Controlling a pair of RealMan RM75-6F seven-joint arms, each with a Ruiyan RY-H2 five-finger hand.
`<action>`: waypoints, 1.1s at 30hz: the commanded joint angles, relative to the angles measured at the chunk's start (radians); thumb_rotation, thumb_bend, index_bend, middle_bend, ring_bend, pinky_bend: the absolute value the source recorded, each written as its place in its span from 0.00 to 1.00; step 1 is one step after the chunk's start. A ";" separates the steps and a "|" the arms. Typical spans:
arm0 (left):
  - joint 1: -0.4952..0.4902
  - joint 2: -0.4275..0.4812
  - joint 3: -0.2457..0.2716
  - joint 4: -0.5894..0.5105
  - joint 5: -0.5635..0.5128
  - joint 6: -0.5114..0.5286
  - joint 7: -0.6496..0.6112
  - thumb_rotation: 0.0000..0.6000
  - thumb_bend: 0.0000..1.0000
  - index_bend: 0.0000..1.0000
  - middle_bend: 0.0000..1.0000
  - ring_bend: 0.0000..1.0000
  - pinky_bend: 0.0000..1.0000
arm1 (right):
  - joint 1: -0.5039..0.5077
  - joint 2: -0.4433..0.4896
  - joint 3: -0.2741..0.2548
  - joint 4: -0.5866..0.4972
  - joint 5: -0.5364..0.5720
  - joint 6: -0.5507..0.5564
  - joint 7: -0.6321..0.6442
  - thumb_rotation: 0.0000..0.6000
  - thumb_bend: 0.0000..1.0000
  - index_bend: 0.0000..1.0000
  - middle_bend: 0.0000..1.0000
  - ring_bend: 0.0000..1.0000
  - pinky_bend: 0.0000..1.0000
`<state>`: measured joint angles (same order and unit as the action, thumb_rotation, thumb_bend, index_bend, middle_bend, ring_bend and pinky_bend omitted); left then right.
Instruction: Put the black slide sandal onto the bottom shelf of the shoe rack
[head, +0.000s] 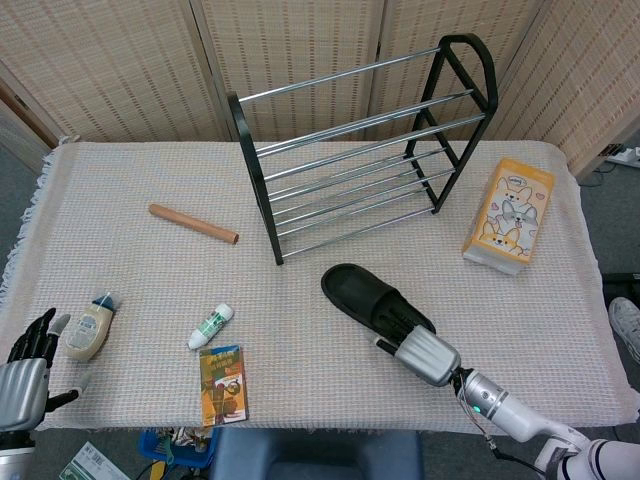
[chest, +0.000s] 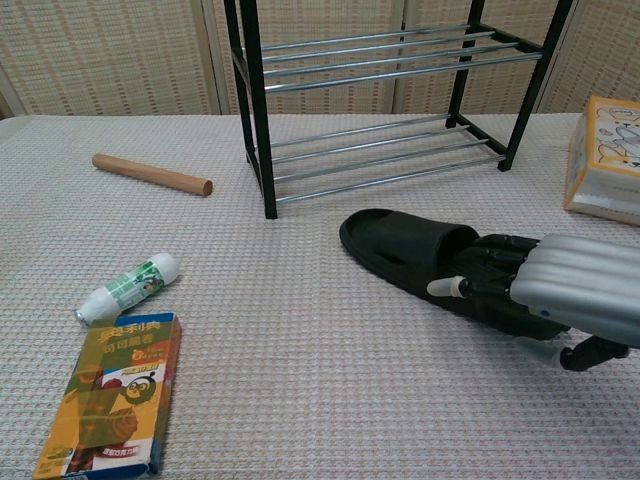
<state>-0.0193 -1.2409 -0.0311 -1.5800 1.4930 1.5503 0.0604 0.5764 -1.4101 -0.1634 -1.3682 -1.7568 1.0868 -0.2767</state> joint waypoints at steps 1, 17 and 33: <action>-0.002 -0.003 0.000 0.000 0.002 -0.003 0.001 1.00 0.24 0.11 0.00 0.00 0.17 | -0.016 0.007 0.027 0.042 0.041 0.006 -0.002 1.00 0.52 0.00 0.37 0.00 0.00; -0.005 0.001 -0.001 -0.001 -0.001 -0.011 0.002 1.00 0.24 0.11 0.00 0.00 0.17 | -0.047 -0.033 0.196 0.035 0.278 0.004 0.001 1.00 0.13 0.00 0.09 0.00 0.09; -0.005 0.000 -0.001 0.001 -0.001 -0.012 -0.003 1.00 0.24 0.11 0.00 0.00 0.17 | 0.040 -0.060 0.291 -0.013 0.591 -0.243 -0.065 1.00 0.21 0.00 0.09 0.00 0.14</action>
<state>-0.0239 -1.2406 -0.0319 -1.5786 1.4920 1.5383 0.0568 0.6108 -1.4649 0.1231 -1.3863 -1.1725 0.8502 -0.3401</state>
